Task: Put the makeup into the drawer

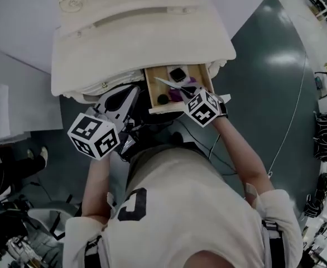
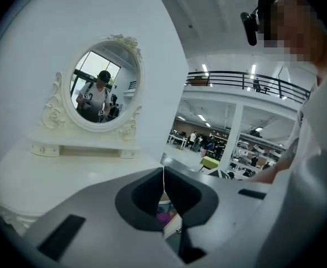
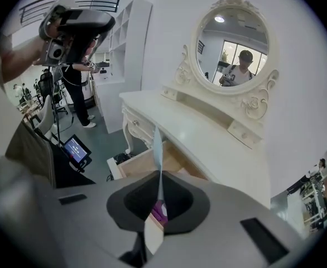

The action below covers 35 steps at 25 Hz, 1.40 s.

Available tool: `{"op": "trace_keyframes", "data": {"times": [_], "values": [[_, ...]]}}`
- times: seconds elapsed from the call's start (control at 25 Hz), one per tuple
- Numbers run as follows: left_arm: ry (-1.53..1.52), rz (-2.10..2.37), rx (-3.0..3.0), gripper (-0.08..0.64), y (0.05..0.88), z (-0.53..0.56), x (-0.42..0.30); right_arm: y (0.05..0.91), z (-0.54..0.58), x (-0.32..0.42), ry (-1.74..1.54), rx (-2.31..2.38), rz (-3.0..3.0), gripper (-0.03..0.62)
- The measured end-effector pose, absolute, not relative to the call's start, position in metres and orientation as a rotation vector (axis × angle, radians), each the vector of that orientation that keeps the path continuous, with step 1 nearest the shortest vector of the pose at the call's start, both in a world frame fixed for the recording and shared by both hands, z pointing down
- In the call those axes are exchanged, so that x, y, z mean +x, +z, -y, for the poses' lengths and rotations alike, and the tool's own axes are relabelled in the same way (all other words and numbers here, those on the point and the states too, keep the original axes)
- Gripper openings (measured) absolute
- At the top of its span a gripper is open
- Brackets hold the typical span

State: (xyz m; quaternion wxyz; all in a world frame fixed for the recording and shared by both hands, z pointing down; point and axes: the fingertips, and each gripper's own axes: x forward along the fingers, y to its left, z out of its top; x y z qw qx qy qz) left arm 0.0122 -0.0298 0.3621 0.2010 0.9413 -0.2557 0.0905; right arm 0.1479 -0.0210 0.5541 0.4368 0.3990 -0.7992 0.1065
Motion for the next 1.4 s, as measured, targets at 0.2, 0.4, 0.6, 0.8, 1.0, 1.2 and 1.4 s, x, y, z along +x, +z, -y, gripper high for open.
{"op": "trace_keyframes", "data": {"times": [0.2,0.4,0.6,0.8,1.0,1.2,1.4], "values": [[0.253,0.819,2.595,0.059,0.367,0.030,0.008,0.587,0.033,0.153,0.253,0.927,1.943,0.028],[0.265,0.837,2.568,0.059,0.375,0.019,0.017,0.610,0.047,0.150,0.201,0.850,1.918,0.028],[0.339,0.868,2.579,0.059,0.382,0.010,0.017,0.621,0.064,0.151,0.204,0.869,1.901,0.029],[0.349,0.872,2.566,0.059,0.384,0.009,0.016,0.637,0.075,0.156,0.217,0.930,1.865,0.034],[0.353,0.819,2.586,0.059,0.386,0.011,0.024,0.611,0.083,0.177,0.297,1.114,1.921,0.052],[0.352,0.761,2.607,0.059,0.385,0.014,0.034,0.566,0.080,0.217,0.485,1.386,1.999,0.051],[0.361,0.698,2.617,0.059,0.388,0.014,0.044,0.563,0.064,0.208,0.604,1.293,2.057,0.051]]}}
